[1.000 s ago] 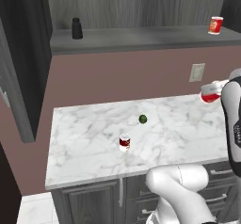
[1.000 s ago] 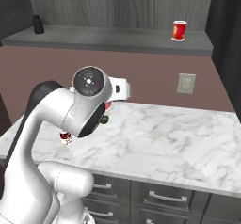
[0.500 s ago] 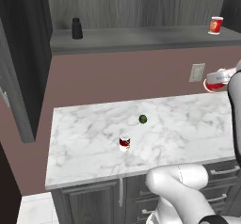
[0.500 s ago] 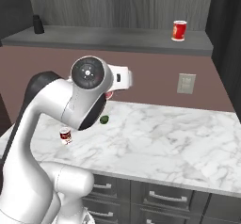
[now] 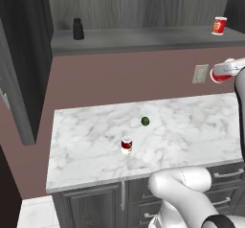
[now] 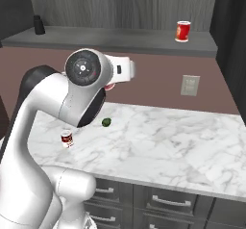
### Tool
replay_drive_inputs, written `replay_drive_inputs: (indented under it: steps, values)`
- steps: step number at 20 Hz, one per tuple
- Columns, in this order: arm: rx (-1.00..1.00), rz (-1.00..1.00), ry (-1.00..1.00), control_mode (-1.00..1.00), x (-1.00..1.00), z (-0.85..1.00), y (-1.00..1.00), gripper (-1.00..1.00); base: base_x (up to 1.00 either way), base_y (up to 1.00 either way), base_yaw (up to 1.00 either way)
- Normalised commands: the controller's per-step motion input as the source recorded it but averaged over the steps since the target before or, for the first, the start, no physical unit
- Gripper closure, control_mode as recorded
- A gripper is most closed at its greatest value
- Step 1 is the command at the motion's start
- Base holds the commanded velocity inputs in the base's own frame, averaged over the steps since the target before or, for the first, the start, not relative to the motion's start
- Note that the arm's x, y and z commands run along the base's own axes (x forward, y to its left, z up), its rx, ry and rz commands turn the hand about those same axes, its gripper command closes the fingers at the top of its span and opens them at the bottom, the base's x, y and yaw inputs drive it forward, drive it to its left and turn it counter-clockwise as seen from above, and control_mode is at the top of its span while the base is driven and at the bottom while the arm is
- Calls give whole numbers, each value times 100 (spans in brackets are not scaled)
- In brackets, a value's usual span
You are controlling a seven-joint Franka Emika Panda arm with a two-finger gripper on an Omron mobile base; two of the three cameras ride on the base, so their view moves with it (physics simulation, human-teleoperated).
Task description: Pick the cans from the counter and place them in their designated side in the cabinet.
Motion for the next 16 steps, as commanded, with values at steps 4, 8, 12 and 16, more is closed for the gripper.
replay_drive_inputs:
  steps: [4, 8, 12, 16]
  values:
    - [0, -2, -7, -100, 0, 31, 0, 100, 0, 0, 0]
    - [0, -2, -7, -100, 0, 28, 0, 100, 0, 0, 0]
    - [0, -2, -8, -100, 0, 28, 0, 100, 0, 0, 0]
    - [0, -2, -7, -100, 1, 26, 0, 100, 0, 0, 0]
